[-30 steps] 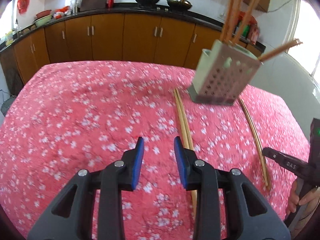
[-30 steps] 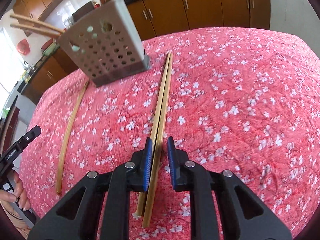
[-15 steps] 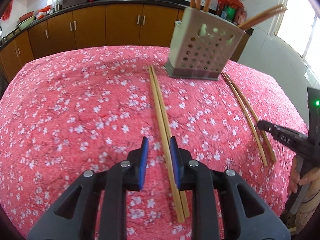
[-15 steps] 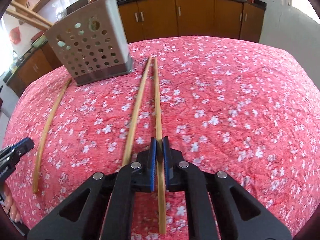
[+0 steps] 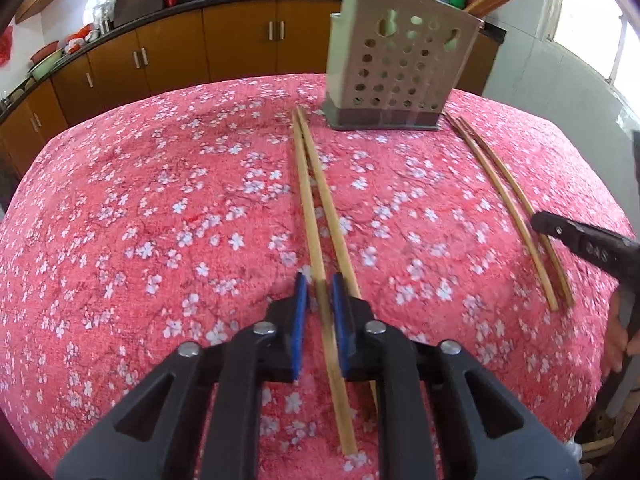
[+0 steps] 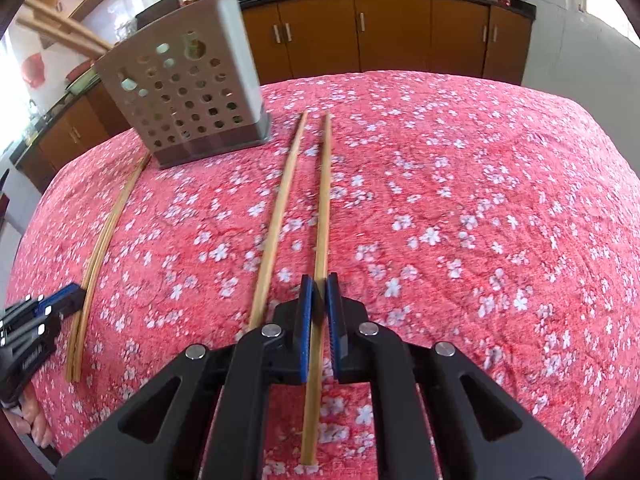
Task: Organize utensils
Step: 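Grasp a chopstick with the right gripper while the left gripper grasps another, then hold the grasped chopsticks against the table with both grippers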
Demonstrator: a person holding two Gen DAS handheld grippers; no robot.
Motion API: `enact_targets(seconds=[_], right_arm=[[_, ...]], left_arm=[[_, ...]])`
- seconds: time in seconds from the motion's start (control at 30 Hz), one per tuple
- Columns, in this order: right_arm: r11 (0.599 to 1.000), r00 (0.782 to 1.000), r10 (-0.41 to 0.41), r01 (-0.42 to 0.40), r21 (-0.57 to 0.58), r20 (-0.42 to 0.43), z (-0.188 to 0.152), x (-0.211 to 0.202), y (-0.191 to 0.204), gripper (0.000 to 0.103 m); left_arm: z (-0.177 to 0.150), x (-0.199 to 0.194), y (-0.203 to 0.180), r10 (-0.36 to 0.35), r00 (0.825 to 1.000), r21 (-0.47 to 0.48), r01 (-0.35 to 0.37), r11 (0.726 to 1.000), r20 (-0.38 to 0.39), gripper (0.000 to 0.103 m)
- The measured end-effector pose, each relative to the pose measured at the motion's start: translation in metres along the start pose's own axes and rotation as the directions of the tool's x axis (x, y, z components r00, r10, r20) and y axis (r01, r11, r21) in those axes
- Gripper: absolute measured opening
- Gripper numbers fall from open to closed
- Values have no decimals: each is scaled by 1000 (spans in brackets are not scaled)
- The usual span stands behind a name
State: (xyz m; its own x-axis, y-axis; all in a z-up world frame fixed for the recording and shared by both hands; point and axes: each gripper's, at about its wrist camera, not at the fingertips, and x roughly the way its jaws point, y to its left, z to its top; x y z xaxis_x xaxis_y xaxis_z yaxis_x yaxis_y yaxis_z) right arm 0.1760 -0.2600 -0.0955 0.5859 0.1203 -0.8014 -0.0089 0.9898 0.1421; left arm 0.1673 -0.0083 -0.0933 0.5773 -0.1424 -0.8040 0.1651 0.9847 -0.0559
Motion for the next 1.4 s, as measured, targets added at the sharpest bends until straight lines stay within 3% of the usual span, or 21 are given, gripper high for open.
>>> enact_targets(seconds=[0.37,0.53,1.4], right_arm=[[997,996,-67,64,44,51,7,5,-27,8],[996,993,-95,94,11,74,7,6,-21,8],[996,993,-90,89,15,74,7,7,-22,8]], left_arm=[[23,7,69,131,991,-139,-127,982,13,11],[20,6,75,141,989,-138,-135,981,38,11],[18,7,77,117,992,-168,-109,980,41,12]])
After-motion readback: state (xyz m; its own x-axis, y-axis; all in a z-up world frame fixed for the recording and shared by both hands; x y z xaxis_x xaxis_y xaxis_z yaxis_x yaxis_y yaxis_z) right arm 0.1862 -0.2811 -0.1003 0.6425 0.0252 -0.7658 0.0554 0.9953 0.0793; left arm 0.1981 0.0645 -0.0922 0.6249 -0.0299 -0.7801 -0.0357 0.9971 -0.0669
